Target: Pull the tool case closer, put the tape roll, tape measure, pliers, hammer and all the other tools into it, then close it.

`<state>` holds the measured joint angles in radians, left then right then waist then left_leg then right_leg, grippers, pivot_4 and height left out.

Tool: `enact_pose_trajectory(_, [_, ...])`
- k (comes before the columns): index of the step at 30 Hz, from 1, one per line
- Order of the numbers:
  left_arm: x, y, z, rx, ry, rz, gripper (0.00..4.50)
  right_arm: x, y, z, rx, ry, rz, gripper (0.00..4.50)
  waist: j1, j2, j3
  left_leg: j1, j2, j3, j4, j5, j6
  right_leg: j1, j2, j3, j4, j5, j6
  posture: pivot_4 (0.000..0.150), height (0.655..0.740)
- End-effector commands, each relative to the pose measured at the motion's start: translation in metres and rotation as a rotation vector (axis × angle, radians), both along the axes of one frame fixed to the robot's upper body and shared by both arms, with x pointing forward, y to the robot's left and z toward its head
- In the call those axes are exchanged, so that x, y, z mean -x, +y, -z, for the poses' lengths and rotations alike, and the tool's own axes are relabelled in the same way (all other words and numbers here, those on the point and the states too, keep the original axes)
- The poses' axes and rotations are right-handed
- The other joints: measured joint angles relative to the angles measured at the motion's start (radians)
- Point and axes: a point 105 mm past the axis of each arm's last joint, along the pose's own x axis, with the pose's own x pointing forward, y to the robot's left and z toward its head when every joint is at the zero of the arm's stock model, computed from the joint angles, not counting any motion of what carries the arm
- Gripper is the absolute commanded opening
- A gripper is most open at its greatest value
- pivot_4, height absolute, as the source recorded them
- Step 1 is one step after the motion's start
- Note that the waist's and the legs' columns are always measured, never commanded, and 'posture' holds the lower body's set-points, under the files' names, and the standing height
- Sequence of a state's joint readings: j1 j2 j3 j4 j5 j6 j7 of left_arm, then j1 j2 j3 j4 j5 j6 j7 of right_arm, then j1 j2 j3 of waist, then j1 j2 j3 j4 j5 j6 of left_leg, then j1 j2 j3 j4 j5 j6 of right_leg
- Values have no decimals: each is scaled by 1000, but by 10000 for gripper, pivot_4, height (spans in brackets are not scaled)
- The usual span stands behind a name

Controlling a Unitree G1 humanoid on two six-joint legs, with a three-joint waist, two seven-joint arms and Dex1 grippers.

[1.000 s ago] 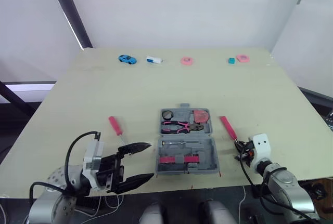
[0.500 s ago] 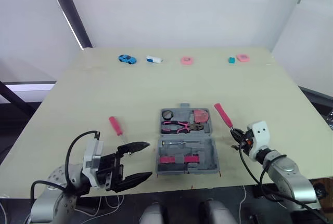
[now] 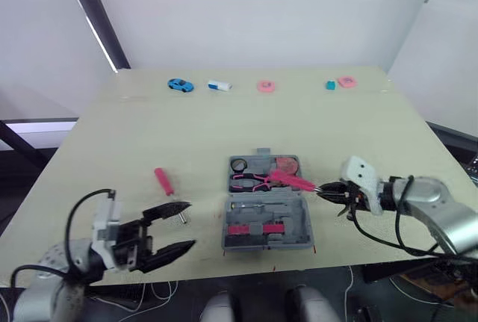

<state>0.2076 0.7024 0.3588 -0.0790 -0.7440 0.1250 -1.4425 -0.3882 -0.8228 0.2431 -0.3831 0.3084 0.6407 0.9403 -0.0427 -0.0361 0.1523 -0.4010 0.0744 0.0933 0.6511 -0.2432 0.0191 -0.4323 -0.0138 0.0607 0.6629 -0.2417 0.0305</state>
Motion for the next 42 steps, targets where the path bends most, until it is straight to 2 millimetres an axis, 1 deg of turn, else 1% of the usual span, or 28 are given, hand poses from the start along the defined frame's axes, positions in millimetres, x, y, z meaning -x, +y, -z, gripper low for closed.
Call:
enact_pose_trajectory(1, [1, 15, -13, -13, -35, -9, 45000, 10, 18, -8, 95, 25, -102, 921, 3, 0, 0, 0, 0, 0, 0, 0, 0, 0, 0, 0, 0, 0, 0, 1500, 7400])
enact_pose_trajectory(6, [-2, 26, -16, -46, -31, 19, 45000, 10, 35, -8, 205, 85, -152, 921, 9, 0, 0, -5, -1, 0, 1, 0, 0, -3, -6, -3, -2, 1, -1, 1500, 7400])
enact_pose_trajectory(8, [-4, 28, -18, -49, -34, 20, 45000, 8, 40, -7, 214, 89, -154, 921, 8, -1, 0, -9, -1, 0, 2, 0, 0, -6, -6, -3, -1, 1, -1, 1500, 7400])
enact_pose_trajectory(9, [-4, 29, -18, -51, -35, 20, 45000, 6, 43, -7, 213, 91, -151, 921, 8, -1, 0, -16, -1, 0, 4, 0, 0, -12, -4, -5, 0, 1, -1, 1500, 7400])
enact_pose_trajectory(10, [-5, 29, -19, -55, -35, 25, 45000, 6, 45, -6, 219, 96, -153, 921, 8, 0, 0, -16, -1, 0, 4, 0, 0, -12, -4, -5, 0, 1, -1, 1500, 7400])
enact_pose_trajectory(15, [-11, 13, -27, -69, -45, 53, 45000, 6, 51, -3, 227, 108, -157, 921, 8, 0, 0, -17, -1, -1, 3, 0, 0, -13, -3, -6, 1, 1, -1, 1500, 7400])
enact_pose_trajectory(23, [-14, -6, -38, -79, -42, 83, 45000, 6, 53, -1, 236, 116, -168, 921, 6, 0, 0, -17, -1, -1, 4, 0, 0, -13, -3, -6, 1, 2, 0, 1500, 7400])
enact_pose_trajectory(30, [-17, -9, -39, -126, -38, 103, 45000, 4, 62, 3, 255, 130, -187, 921, 4, 0, 0, -17, -1, -2, 4, 0, 0, -13, -2, -6, 2, 2, 0, 1500, 7400])
enact_pose_trajectory(37, [-21, -10, -34, -188, -40, 127, 45000, -2, 71, 15, 287, 142, -204, 921, 5, 0, 0, -17, -1, -1, 4, 0, 0, -13, -2, -6, 2, 3, 1, 1500, 7400])
enact_pose_trajectory(42, [-23, -12, -33, -191, -41, 132, 45000, -6, 78, 28, 318, 150, -217, 921, 3, 0, 0, -17, -1, -1, 4, 0, 0, -13, -2, -6, 2, 3, 1, 1500, 7400])
